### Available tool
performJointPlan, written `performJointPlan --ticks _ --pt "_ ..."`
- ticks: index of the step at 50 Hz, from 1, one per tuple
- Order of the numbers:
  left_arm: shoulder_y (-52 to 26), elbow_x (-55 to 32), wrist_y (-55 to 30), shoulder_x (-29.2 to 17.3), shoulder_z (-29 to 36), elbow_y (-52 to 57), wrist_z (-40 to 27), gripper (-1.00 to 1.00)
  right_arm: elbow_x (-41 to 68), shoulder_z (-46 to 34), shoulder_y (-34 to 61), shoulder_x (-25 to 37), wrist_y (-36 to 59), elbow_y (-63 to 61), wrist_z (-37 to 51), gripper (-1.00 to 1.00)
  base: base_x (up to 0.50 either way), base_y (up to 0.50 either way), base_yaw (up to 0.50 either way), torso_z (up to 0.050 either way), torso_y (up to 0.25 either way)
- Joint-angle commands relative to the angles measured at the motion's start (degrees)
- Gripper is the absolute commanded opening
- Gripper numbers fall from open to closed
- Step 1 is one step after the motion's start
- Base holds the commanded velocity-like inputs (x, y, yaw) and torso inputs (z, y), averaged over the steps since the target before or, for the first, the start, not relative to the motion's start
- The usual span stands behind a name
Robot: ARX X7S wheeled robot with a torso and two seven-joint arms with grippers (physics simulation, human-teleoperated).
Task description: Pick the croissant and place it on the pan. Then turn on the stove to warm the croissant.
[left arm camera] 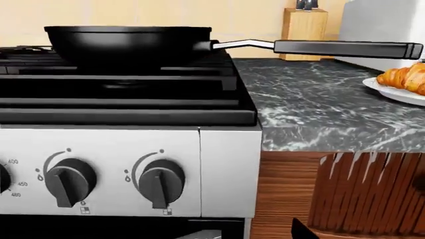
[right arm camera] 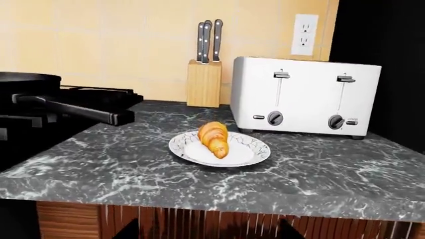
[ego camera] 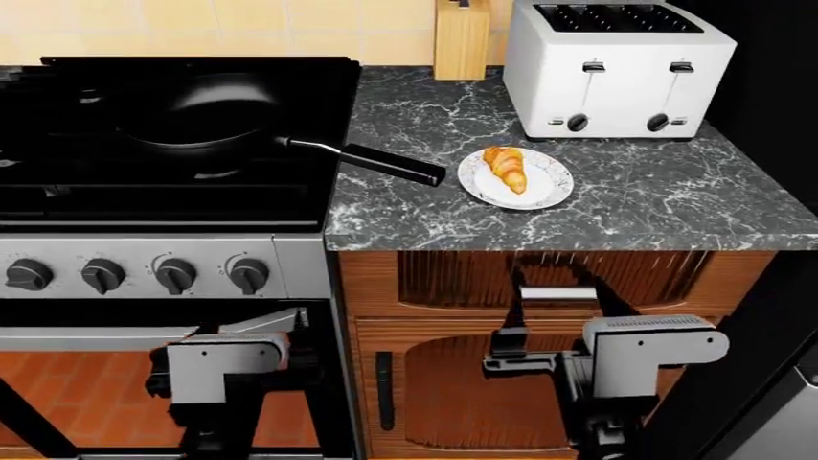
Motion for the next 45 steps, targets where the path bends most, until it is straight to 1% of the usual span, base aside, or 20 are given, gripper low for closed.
performJointPlan --ticks 1,4,10,16,17,18,19,20,21,22,23,24,25,27,30,35,40,45 --pt "-4.8 -5.4 -15.6 -4.6 -0.8 11.5 0.9 1.00 5.2 1.2 7.5 4.1 21.3 -15.6 -1.5 1.00 0.00 0.00 0.00 0.000 0.000" --pt "-6.5 -6.6 -18.5 -5.8 -1.1 14.3 1.2 1.00 8.3 2.9 11.9 4.4 28.4 -18.1 -2.1 1.00 0.00 0.00 0.00 0.000 0.000" --pt "-10.9 -9.5 -24.0 -8.0 -1.9 19.0 2.2 1.00 16.7 9.1 21.6 2.6 46.1 -22.3 -2.6 1.00 0.00 0.00 0.00 0.000 0.000" --pt "-15.6 -16.1 -31.4 -9.4 -5.1 21.4 4.1 1.00 21.5 12.0 31.9 2.4 63.3 -27.1 -1.6 1.00 0.00 0.00 0.00 0.000 0.000" --pt "-16.5 -16.8 -32.6 -10.0 -5.4 21.8 4.4 1.00 26.6 13.2 33.4 3.6 65.0 -26.5 1.8 1.00 0.00 0.00 0.00 0.000 0.000" --pt "-17.5 -17.6 -33.8 -10.4 -5.6 22.1 4.6 1.00 35.2 14.6 34.9 6.0 65.0 -24.6 9.1 1.00 0.00 0.00 0.00 0.000 0.000" --pt "-19.0 -20.6 -36.8 -10.0 -7.4 22.1 4.8 1.00 43.8 15.4 37.3 8.9 65.0 -21.8 17.7 1.00 0.00 0.00 0.00 0.000 0.000" --pt "-20.2 -22.4 -38.9 -9.8 -8.5 22.2 4.7 1.00 52.4 15.6 39.8 11.0 65.0 -19.2 26.3 1.00 0.00 0.00 0.00 0.000 0.000" --pt "-21.2 -22.7 -39.4 -10.4 -8.2 22.4 5.0 1.00 61.0 14.6 42.4 12.9 64.9 -17.3 34.9 1.00 0.00 0.00 0.00 0.000 0.000" --pt "-22.0 -23.2 -40.2 -10.6 -8.4 22.5 5.1 1.00 69.6 13.2 44.4 14.3 64.7 -15.9 40.1 1.00 0.00 0.00 0.00 0.000 0.000" --pt "-23.3 -25.6 -42.3 -10.2 -10.0 22.4 5.2 1.00 78.1 12.0 46.4 15.5 64.3 -14.3 44.4 1.00 0.00 0.00 0.00 0.000 0.000" --pt "-24.7 -29.6 -45.6 -9.0 -12.9 21.8 5.1 1.00 83.5 10.6 48.0 16.4 63.7 -13.0 47.7 1.00 0.00 0.00 0.00 0.000 0.000" --pt "-26.5 -32.1 -48.2 -8.4 -14.8 21.2 4.5 1.00 86.0 9.1 49.9 17.2 63.3 -11.8 49.9 1.00 0.00 0.00 0.00 0.000 0.000" --pt "-29.2 -34.7 -51.0 -8.1 -16.7 20.7 3.8 1.00 88.9 6.7 52.8 18.2 62.6 -10.1 52.7 1.00 0.00 0.00 0.00 0.000 0.000" --pt "-32.7 -37.1 -54.1 -9.2 -17.8 21.6 3.2 1.00 91.9 3.7 56.5 19.2 61.7 -8.1 55.5 1.00 0.00 0.00 0.00 0.000 0.000" --pt "-36.8 -39.2 -56.0 -11.2 -17.2 22.2 4.4 1.00 93.4 1.0 59.1 20.4 61.2 -6.2 56.4 1.00 0.00 0.00 0.00 0.000 0.000" --pt "-38.1 -39.0 -55.8 -11.6 -16.9 20.8 4.6 1.00 91.5 0.9 59.0 20.3 60.4 -5.3 55.0 1.00 0.00 0.00 0.00 0.000 0.000" --pt "-37.2 -38.7 -55.1 -11.4 -17.2 19.8 4.3 1.00 89.6 1.2 58.3 20.2 59.3 -4.7 53.4 1.00 0.00 0.00 0.00 0.000 0.000"
